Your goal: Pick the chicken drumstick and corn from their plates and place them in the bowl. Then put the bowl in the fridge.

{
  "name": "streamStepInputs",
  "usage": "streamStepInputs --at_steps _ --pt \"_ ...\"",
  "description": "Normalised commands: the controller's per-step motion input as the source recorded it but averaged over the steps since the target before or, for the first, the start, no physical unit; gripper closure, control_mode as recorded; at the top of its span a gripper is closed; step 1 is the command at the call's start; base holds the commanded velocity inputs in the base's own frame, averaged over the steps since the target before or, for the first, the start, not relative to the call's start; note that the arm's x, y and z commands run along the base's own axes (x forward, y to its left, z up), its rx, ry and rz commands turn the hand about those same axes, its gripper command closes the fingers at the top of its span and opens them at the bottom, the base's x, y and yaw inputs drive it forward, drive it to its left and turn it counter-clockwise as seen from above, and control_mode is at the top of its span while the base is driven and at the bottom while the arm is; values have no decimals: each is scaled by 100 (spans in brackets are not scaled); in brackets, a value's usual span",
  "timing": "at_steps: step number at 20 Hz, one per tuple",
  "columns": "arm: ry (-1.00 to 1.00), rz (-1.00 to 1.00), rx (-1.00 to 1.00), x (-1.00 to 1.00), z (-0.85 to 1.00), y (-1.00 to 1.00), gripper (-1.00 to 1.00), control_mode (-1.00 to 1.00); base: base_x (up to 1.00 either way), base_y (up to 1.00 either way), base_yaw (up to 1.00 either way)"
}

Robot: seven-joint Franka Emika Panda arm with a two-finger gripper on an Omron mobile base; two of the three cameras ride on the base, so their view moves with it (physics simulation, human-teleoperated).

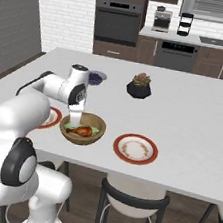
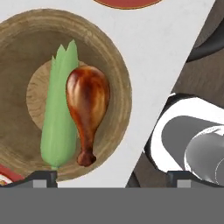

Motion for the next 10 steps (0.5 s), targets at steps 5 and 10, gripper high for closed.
streamStepInputs --at_steps 5,10 --pt "-1 40 -1 10 0 47 -100 -100 0 0 0" --pt "-3 38 0 59 0 18 -100 -100 0 0 0"
